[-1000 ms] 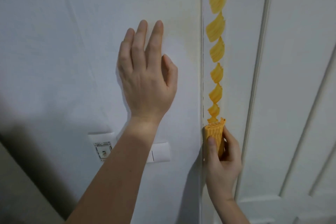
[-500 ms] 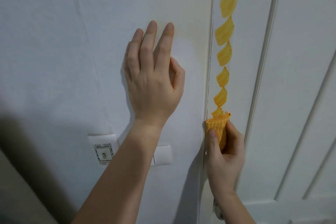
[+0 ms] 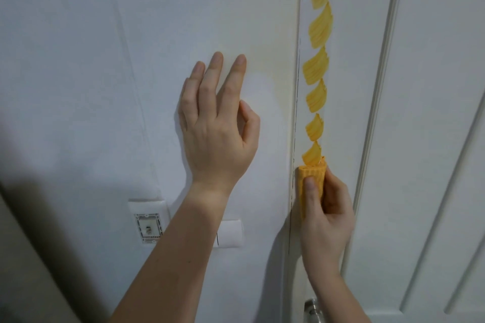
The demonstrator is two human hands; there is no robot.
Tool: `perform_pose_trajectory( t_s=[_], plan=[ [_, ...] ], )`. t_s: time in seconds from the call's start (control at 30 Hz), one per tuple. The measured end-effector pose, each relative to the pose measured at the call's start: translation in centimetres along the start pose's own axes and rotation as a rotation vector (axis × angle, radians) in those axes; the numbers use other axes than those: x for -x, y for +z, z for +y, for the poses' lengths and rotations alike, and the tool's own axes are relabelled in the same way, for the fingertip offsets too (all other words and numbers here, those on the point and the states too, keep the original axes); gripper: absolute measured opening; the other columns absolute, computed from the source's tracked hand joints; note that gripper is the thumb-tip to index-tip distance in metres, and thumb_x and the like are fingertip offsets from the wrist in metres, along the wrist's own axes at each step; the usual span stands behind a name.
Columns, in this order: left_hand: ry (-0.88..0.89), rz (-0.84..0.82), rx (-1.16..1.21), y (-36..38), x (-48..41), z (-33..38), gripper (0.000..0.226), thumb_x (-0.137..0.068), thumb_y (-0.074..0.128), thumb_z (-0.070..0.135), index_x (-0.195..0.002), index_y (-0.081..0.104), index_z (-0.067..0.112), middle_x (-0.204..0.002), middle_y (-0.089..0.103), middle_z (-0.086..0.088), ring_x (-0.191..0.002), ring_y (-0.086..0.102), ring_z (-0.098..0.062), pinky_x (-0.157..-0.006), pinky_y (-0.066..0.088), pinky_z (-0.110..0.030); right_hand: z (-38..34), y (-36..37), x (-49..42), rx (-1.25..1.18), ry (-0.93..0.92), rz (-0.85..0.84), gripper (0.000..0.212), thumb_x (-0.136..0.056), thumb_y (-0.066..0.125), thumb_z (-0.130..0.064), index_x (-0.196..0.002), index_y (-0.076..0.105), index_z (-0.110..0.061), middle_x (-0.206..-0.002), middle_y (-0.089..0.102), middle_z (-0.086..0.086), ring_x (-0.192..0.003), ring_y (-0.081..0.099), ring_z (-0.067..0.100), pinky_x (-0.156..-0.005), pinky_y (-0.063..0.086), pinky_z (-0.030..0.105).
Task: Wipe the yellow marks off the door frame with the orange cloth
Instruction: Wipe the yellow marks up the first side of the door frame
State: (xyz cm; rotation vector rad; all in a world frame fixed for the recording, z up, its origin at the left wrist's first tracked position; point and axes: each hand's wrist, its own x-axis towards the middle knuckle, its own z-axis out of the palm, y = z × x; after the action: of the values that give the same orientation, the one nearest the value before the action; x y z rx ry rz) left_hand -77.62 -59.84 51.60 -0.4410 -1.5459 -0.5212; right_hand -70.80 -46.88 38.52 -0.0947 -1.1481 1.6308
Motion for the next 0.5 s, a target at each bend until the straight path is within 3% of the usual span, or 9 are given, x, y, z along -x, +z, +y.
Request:
perform_pose_trajectory(
  t_s=[0.1,0.3,0.5],
  plan=[
    [0.000,0.002,0.003,0.1,-0.1,0.0,0.052,-0.107,0.054,0.023,-0.158,0.055,0.020,-0.164,0.052,-0.010,-0.154,0.045,-0.034,-0.124,0.039,-0.051,0.5,-0.9,-0.1,0.050,0.003,-0.005,0.029,-0.097,0.066,-0.026,-0.123,0.072,-0.018,-0.117,0.078,-0.007,-0.116,0.072,0.016,-0.098,0.056,0.022],
    [0.003,0.008,0.009,-0.1,-0.1,0.1,0.051,-0.106,0.053,0.022,-0.157,0.057,0.019,-0.162,0.053,-0.011,-0.153,0.045,-0.035,-0.124,0.039,-0.051,-0.6,0.2,0.9,0.083,-0.046,-0.068,0.050,-0.092,0.075,-0.016,-0.138,0.060,-0.030,-0.142,0.065,-0.013,-0.134,0.060,0.006,-0.112,0.050,0.028],
    [-0.003,0.000,0.006,-0.1,-0.1,0.1,0.052,-0.106,0.055,0.022,-0.158,0.055,0.020,-0.164,0.052,-0.010,-0.154,0.044,-0.034,-0.125,0.038,-0.051,-1.9,0.6,-1.7,0.060,-0.057,-0.101,0.034,-0.103,0.061,-0.020,-0.137,0.063,-0.023,-0.131,0.073,-0.004,-0.126,0.067,0.009,-0.107,0.053,0.028]
  ],
)
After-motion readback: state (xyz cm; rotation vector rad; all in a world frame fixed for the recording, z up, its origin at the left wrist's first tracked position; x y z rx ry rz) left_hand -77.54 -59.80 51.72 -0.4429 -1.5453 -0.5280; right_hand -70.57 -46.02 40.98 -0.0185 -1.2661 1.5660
